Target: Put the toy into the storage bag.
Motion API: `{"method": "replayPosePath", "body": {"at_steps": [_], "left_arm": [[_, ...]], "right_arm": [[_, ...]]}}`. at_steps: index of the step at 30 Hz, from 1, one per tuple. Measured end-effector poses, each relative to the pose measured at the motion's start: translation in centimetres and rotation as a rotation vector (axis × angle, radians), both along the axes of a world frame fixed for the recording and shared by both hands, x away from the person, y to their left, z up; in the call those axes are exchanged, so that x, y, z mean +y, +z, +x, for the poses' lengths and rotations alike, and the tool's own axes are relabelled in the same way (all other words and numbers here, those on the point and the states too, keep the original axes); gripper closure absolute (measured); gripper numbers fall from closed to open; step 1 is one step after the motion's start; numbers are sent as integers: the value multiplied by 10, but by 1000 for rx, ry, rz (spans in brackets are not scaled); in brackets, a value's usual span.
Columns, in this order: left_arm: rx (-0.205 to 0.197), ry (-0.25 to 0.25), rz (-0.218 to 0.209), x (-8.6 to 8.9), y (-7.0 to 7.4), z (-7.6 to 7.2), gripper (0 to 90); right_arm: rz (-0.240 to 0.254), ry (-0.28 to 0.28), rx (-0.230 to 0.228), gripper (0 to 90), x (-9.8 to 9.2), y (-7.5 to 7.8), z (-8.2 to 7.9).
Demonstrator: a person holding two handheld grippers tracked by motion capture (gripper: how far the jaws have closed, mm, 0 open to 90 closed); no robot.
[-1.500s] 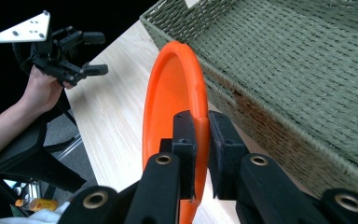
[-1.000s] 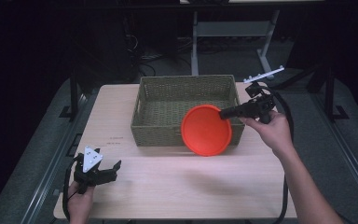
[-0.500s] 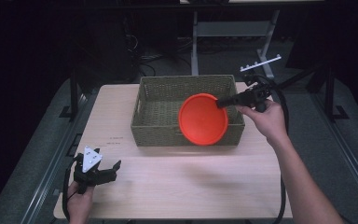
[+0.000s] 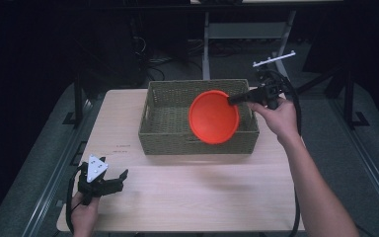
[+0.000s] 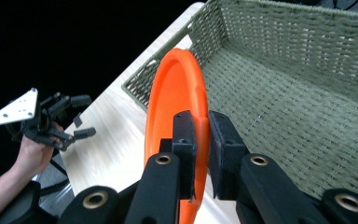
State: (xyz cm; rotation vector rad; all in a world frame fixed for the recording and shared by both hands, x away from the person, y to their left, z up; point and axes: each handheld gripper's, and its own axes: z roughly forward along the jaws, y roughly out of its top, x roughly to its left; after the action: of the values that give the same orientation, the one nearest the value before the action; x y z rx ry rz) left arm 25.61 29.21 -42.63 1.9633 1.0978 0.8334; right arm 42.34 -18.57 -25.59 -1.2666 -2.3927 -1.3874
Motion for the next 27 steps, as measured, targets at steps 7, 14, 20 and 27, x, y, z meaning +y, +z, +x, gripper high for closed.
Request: {"method": "replayPosePath", "body": {"at_steps": [7,14,20,27], "left_arm": [[4,1,4,1,1,0,129],[3,1,2,2,1,0,129],[2,1,0,1,0,0,128],[5,-2,4,1,1,0,128]], "right_arm": [[4,-26,2,816,-1,-1,9],[23,-74,8,816,-4,-4,19],[30,-95,12,816,-5,-7,25],[19,-112,16,816,-5,-9,29]]}}
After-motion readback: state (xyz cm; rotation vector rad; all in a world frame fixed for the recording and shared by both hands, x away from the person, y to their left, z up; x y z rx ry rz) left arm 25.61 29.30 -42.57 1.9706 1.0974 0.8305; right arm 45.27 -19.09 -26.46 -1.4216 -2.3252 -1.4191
